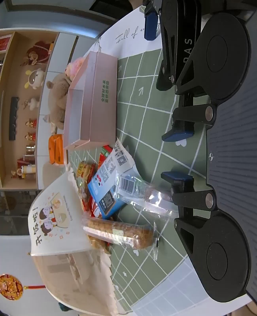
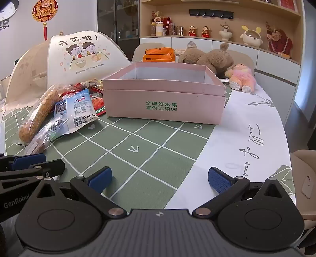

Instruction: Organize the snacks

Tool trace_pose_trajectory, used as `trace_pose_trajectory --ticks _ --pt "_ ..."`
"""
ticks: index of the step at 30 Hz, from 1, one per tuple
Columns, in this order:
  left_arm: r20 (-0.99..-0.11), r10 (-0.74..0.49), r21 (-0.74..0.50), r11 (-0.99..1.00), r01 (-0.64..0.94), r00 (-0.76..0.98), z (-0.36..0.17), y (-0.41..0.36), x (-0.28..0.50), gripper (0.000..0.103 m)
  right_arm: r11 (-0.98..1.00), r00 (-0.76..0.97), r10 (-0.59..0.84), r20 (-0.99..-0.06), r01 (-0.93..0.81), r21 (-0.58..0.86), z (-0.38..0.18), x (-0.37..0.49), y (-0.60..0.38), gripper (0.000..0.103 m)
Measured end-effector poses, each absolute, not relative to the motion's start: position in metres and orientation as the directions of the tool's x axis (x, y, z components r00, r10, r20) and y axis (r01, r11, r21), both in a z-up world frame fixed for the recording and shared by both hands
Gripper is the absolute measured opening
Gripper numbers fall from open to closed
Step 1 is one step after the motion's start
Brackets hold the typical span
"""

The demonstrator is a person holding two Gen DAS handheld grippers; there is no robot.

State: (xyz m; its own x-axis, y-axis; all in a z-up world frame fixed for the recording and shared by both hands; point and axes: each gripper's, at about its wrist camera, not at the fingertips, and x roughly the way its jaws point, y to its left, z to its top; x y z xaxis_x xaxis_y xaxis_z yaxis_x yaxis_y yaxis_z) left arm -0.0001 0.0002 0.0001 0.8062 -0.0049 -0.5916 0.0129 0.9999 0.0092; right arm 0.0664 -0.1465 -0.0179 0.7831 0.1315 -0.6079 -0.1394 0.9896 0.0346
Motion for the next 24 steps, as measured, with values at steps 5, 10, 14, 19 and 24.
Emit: trace_pose_trajectory --ticks 5,10,14,19,24 --pt "-0.592 -0.007 0.006 1.0 0.014 0.806 0.0003 0.0004 -0.0002 0.038 0.991 0.784 0.123 -0.609 -0.133 0.029 -0.0179 0.0662 -0.1467 0.103" --pt "-0.592 -0.006 0.008 1.0 0.013 0.806 0.0002 0.0003 -0.0001 0.038 0.991 0.782 0.125 -0.611 -0.132 0.034 -0.0172 0.0657 -0.1483 0.103" --pt "-0.592 -0.005 0.009 1.0 0.013 0.806 0.0001 0.0002 0.0 0.038 0.991 0.782 0.123 -0.611 -0.131 0.032 -0.0174 0.0655 -0.1483 0.103" --pt "-0.592 -0.005 0.009 1.0 0.013 0.806 0.0001 0.0002 -0.0001 0.038 0.991 0.783 0.122 -0.61 -0.13 0.031 -0.0176 0.0657 -0.1474 0.103" --pt "-0.592 -0.006 0.008 1.0 0.013 0.806 0.0001 0.0002 -0.0001 0.038 0.991 0.783 0.121 -0.61 -0.13 0.03 -0.0177 0.0656 -0.1472 0.103"
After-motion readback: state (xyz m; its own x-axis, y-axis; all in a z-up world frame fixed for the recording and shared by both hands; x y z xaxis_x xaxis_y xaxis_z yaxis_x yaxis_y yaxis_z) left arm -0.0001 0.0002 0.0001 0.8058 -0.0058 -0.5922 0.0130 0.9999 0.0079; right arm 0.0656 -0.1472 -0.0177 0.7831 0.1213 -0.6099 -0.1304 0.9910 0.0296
